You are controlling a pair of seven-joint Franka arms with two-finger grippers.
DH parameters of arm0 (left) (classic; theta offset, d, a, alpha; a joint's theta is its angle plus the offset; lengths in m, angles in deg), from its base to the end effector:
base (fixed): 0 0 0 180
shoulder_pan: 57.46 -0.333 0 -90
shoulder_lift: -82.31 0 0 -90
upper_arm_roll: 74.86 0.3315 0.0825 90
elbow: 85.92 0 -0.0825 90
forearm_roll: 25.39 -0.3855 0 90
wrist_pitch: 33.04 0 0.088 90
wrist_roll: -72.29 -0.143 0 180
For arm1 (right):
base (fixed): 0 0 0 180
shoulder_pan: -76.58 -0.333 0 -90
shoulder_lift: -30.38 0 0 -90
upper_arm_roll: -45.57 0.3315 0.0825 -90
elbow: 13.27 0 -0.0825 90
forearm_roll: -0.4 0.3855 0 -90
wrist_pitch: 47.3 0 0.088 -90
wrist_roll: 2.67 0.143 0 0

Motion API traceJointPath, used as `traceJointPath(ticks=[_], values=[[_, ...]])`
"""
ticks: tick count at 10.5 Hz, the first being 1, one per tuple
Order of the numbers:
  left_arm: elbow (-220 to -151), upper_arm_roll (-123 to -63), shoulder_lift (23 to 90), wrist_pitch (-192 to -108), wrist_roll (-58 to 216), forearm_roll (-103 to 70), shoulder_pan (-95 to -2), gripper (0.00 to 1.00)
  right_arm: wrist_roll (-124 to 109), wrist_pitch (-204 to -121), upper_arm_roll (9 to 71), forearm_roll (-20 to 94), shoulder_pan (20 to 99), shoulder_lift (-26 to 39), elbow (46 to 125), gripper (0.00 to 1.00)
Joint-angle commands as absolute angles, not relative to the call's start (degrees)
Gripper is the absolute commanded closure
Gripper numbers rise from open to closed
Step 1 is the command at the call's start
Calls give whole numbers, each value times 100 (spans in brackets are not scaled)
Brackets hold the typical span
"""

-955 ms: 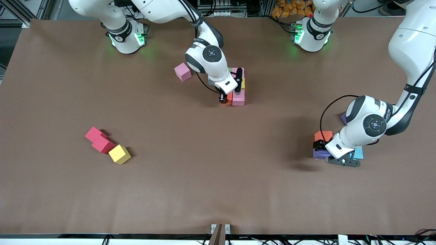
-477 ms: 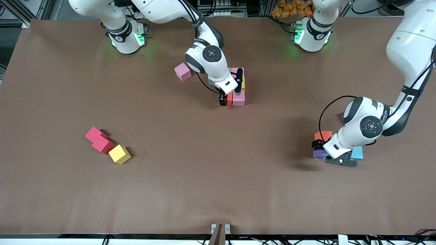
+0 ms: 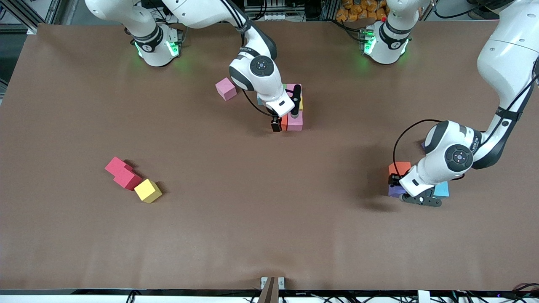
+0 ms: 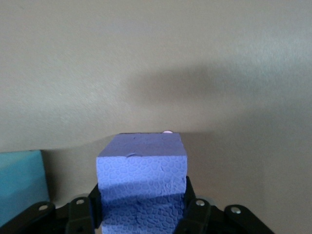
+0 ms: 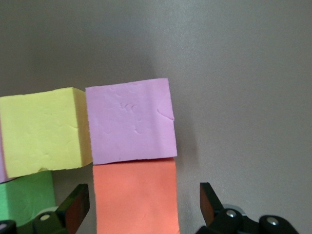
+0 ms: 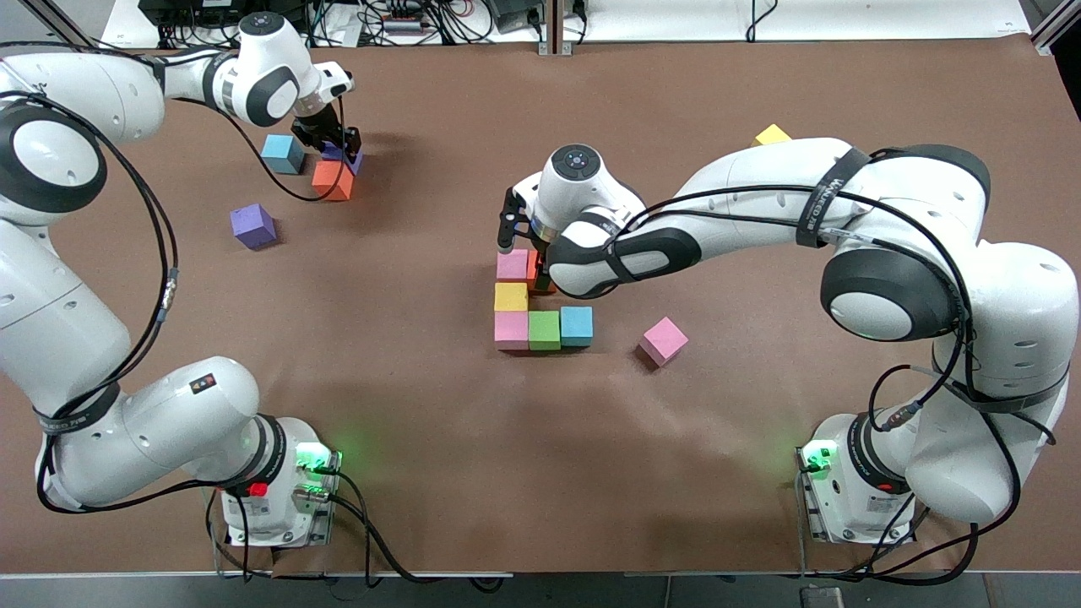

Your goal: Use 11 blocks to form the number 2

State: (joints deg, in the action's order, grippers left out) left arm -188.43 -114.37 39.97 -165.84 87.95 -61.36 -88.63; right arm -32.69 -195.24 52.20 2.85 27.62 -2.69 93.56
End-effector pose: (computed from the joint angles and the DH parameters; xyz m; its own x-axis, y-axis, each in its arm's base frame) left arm 0.6608 -0.0423 0.1866 0.9839 -0.1780 0.0186 -0.1779 -0.9840 -0.0061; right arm 0.3812 0.5498 0.1971 0.1328 0.9771 0.1664 0.9910 -0.1333 -0.0084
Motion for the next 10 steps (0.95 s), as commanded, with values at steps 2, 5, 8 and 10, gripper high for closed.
traceJointPath(ticks=[2, 5, 8, 10], values=[[-18743, -11406, 4030, -16584, 8601, -6160, -8839, 49, -3238, -18865, 5243, 357, 2911, 242, 9395, 0], [-18735, -11459, 4231, -16445, 8521, -6160, -8822, 46, -3247, -18005, 5225, 857, 3463, 742, 9395, 0], [-18735, -12028, 4530, -16075, 8100, -6117, -8918, 45, -3229, -17239, 5173, 866, 4289, 1173, 9404, 0], [-18735, -12476, 4645, -15953, 8038, -6099, -8901, 44, -3001, -16931, 5164, 866, 4982, 1315, 9404, 0]])
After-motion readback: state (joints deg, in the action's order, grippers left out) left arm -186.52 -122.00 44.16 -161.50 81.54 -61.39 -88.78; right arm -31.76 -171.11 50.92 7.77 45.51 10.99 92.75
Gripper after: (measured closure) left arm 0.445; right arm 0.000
